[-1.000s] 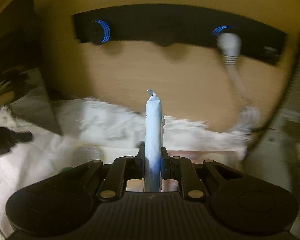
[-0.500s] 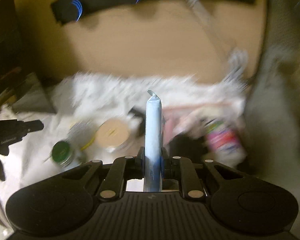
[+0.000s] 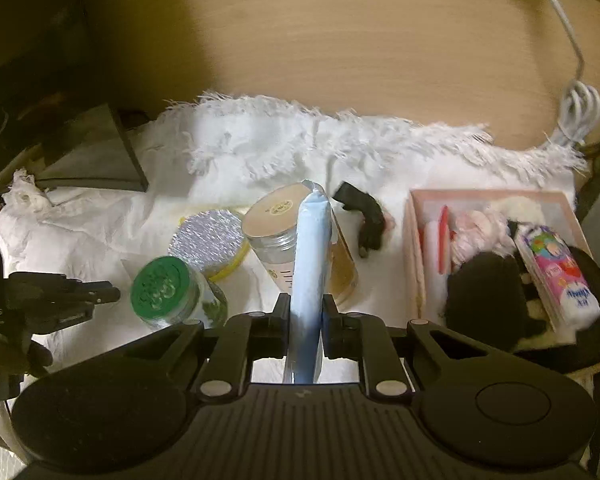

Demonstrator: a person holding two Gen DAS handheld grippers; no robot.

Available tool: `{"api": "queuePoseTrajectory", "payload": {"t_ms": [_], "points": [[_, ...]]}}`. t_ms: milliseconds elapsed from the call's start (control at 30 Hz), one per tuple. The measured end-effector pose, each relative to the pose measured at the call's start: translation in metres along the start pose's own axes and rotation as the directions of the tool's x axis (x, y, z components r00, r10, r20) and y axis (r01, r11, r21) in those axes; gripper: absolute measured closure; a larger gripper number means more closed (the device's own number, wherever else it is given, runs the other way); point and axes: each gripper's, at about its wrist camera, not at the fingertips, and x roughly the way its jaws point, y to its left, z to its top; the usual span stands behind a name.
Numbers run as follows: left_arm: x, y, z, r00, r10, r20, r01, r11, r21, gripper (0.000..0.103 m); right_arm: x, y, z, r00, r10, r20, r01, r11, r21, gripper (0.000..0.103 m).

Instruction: Organize soft objects

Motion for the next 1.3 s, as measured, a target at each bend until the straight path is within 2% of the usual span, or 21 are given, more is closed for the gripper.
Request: {"api": "queuePoseTrajectory", "payload": {"t_ms": [133, 200, 300, 367, 433, 500, 567, 633, 700, 733, 833, 967, 1067, 1200, 1300], "points": [[0.004, -0.001, -0.004, 1.0, -0.019, 0.015, 0.019, 0.999, 0.029, 0.079, -0.012, -0.007, -0.017, 0.996, -0.089, 0.004, 0.089, 0.996, -0.026, 0.089], [0.003, 0.0, -0.004, 1.0, -0.029, 0.013, 0.028, 0.999, 0.03, 0.077, -0.022, -0.012, -0.026, 0.994, -0.109, 0.013, 0.109, 0.993, -0.037, 0.089], [0.005, 0.001, 0.002, 0.999, -0.03, -0.017, 0.031, 0.999, 0.039, 0.077, -0.037, -0.018, -0.036, 0.993, -0.113, 0.027, 0.114, 0.993, -0.025, 0.089], [0.006, -0.003, 0.004, 0.999, -0.025, -0.027, 0.027, 0.996, 0.081, 0.078, -0.048, -0.017, -0.04, 0.992, -0.114, 0.049, 0.116, 0.993, -0.025, 0.089], [0.008, -0.003, 0.003, 0.999, -0.033, -0.008, 0.034, 0.994, 0.109, 0.08, -0.056, -0.013, -0.042, 0.99, -0.113, 0.081, 0.116, 0.993, -0.036, 0.089], [0.009, -0.001, 0.003, 0.999, -0.043, 0.006, 0.042, 0.994, 0.096, 0.087, -0.06, -0.008, -0.043, 0.989, -0.105, 0.1, 0.111, 0.993, -0.05, 0.089], [0.009, -0.004, 0.002, 0.999, -0.042, 0.021, 0.039, 0.994, 0.102, 0.088, -0.061, -0.002, -0.046, 0.992, -0.079, 0.097, 0.087, 0.994, -0.07, 0.089], [0.007, -0.007, -0.002, 0.999, -0.036, 0.036, 0.032, 0.993, 0.11, 0.088, -0.052, 0.007, -0.053, 0.997, -0.034, 0.064, 0.041, 0.993, -0.108, 0.08], [0.004, -0.007, -0.004, 0.998, -0.052, 0.039, 0.048, 0.994, 0.099, 0.088, -0.034, 0.019, -0.066, 0.998, -0.048, 0.034, 0.053, 0.987, -0.154, 0.041], [0.002, -0.007, -0.006, 0.997, -0.063, 0.039, 0.059, 0.994, 0.096, 0.088, -0.024, 0.024, -0.075, 0.997, -0.065, 0.032, 0.069, 0.982, -0.178, 0.037], [-0.007, -0.01, -0.013, 0.995, -0.087, 0.043, 0.083, 0.992, 0.096, 0.088, 0.007, 0.03, -0.097, 0.995, -0.101, 0.0, 0.099, 0.978, -0.186, 0.037], [-0.024, -0.014, -0.025, 0.99, -0.123, 0.074, 0.117, 0.99, 0.074, 0.088, 0.038, 0.027, -0.112, 0.981, -0.193, 0.002, 0.193, 0.978, -0.084, 0.035], [-0.041, -0.015, -0.033, 0.983, -0.146, 0.107, 0.14, 0.988, 0.064, 0.088, 0.045, 0.019, -0.112, 0.974, -0.223, 0.034, 0.224, 0.975, -0.013, 0.026], [-0.051, -0.016, -0.04, 0.98, -0.166, 0.113, 0.16, 0.985, 0.061, 0.088, 0.055, 0.015, -0.104, 0.974, -0.217, 0.07, 0.217, 0.976, 0.003, 0.014], [-0.047, -0.018, -0.044, 0.983, -0.159, 0.095, 0.153, 0.986, 0.066, 0.088, 0.071, 0.022, -0.096, 0.963, -0.262, 0.071, 0.265, 0.964, -0.035, 0.014]]}}
